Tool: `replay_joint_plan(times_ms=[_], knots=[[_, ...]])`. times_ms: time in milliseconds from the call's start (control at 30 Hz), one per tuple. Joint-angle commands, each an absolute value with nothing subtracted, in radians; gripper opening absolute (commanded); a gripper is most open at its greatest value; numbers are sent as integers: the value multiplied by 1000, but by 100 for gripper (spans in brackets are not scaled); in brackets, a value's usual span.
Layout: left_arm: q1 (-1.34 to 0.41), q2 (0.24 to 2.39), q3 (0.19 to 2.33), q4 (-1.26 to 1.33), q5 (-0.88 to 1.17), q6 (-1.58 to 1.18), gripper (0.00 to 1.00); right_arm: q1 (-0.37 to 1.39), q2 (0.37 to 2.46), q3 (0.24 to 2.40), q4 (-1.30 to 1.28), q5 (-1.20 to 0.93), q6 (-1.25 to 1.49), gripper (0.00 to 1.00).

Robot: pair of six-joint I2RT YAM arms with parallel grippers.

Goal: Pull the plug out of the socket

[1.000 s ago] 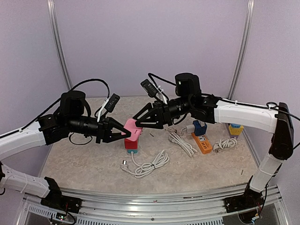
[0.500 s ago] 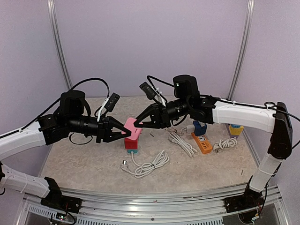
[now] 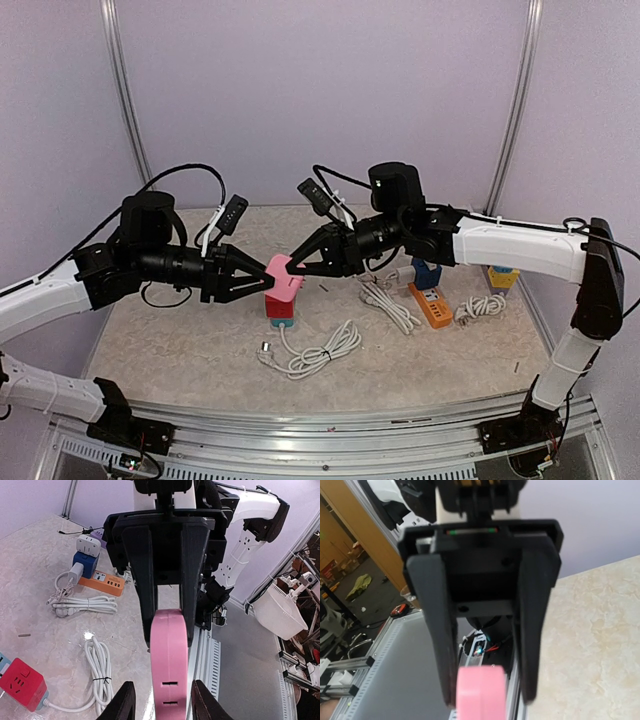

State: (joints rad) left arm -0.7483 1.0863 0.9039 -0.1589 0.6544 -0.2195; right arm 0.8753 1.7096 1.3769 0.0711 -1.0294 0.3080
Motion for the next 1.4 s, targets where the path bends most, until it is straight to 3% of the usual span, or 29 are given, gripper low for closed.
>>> replay_joint_plan(times_ms=[0, 100, 267, 300, 367, 400, 500, 733, 1067, 1367], knots=[[-738, 1069, 908, -169, 661, -219, 37, 881, 1706, 1365, 72, -1030, 308, 1], [-736, 1074, 909, -165, 671, -219, 30, 881, 1707, 1364, 73, -1028, 308, 1], [-736, 1074, 907, -151, 681, -218, 10, 877, 1709, 1367, 76, -1027, 315, 4], [-735, 1073, 905, -146, 681, -219, 6, 872, 1710, 1365, 80, -1026, 325, 13], [-731, 1067, 902, -141, 680, -223, 1, 851, 1703, 1352, 104, -1016, 360, 45], [-728, 1063, 901, -139, 674, -226, 0, 835, 1696, 1343, 119, -1009, 378, 55], [-713, 1049, 892, -128, 646, -249, 0, 789, 1656, 1296, 155, -960, 432, 69], [-689, 1010, 867, -103, 534, -301, 0, 774, 1627, 1267, 79, -869, 469, 70], [-686, 1029, 870, -74, 510, -336, 0, 801, 1663, 1270, 180, -885, 594, 61], [-689, 1047, 864, -51, 512, -348, 0, 836, 1689, 1291, 191, -882, 595, 59]])
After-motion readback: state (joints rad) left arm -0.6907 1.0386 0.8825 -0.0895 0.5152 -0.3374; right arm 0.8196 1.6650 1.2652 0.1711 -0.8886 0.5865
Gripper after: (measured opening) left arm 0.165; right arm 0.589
